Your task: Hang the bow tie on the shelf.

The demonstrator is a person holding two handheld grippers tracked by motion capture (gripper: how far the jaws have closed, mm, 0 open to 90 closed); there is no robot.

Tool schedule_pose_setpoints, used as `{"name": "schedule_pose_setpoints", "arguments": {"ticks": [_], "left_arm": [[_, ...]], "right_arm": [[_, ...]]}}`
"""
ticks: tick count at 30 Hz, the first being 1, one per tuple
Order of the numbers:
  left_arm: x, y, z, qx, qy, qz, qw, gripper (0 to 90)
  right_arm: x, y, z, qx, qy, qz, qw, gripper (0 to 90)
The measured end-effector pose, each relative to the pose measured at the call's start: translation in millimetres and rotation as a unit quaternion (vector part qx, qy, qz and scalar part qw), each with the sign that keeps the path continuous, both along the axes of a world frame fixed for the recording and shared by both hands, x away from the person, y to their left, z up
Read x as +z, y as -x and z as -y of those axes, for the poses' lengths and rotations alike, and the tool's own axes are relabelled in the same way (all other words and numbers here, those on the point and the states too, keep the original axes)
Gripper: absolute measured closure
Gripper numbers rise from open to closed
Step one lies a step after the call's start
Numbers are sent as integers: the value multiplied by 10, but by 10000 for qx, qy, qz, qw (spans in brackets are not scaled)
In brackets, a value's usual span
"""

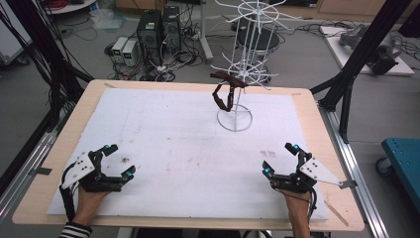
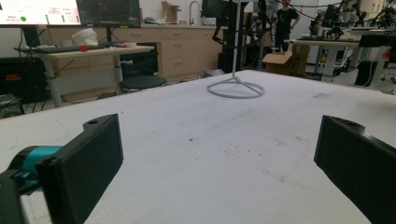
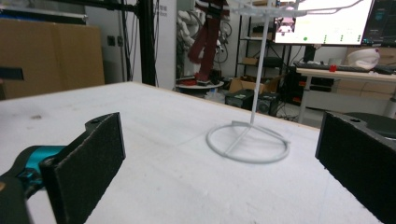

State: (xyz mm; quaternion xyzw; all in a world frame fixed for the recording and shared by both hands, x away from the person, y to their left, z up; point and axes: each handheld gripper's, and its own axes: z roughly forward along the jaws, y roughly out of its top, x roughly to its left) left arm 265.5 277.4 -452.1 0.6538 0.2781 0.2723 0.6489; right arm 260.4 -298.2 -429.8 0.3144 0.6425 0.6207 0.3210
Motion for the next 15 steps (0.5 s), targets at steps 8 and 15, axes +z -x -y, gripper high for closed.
{"name": "schedule_pose_setpoints", "arguments": {"ticks": [8, 15], "left_arm": [[-2, 7, -21, 84, -3, 89, 9999, 17], [-3, 13, -26, 170, -90, 157, 9997, 17]], "right_arm": [[-167, 26, 50, -88, -50, 59, 9999, 6], [-232, 12, 55, -97, -139, 25, 9999, 6]]}}
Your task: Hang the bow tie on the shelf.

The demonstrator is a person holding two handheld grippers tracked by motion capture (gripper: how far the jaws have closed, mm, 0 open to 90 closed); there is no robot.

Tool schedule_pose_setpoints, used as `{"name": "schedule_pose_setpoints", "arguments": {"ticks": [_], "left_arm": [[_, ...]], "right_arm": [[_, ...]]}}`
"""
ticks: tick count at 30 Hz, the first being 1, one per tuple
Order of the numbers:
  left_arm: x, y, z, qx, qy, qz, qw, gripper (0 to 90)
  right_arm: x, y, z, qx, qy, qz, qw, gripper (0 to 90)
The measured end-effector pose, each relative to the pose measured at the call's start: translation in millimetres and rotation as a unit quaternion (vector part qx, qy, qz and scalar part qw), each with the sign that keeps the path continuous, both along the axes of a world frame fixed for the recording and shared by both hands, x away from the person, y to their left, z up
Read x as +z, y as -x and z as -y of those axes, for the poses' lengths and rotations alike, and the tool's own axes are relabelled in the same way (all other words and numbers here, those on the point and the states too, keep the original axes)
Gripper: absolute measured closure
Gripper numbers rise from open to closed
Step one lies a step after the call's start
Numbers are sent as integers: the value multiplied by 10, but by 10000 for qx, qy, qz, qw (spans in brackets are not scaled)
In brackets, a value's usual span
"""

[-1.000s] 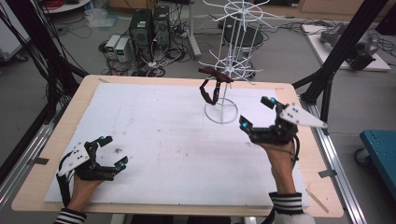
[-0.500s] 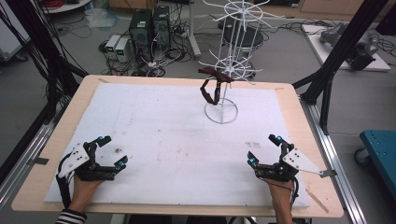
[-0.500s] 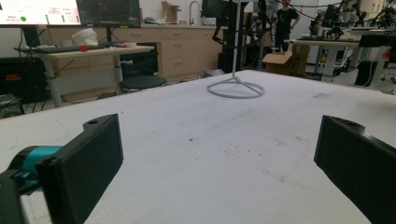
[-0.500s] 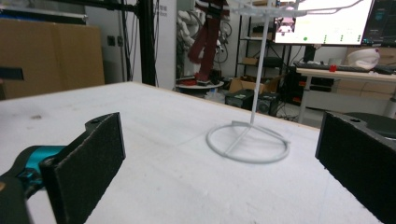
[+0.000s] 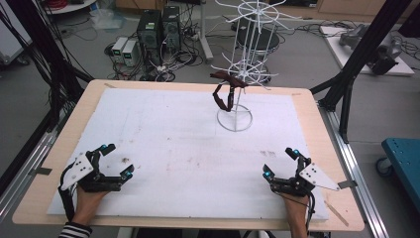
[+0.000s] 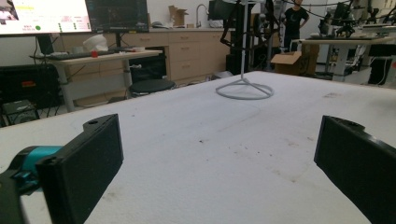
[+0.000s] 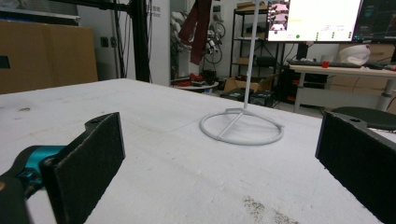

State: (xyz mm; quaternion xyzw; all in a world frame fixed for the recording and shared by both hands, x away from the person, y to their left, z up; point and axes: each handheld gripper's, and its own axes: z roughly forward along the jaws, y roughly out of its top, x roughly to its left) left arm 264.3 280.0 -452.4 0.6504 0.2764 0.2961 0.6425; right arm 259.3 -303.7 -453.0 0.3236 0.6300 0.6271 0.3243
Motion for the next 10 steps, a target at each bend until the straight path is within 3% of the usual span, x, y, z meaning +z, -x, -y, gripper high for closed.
{"name": "schedule_pose_setpoints", "arguments": {"ticks": [10], "left_arm": [[-16, 28, -21, 78, 139, 107, 9998, 17]], "right_arm": [[-7, 13, -22, -18, 123, 104, 9999, 6]]}}
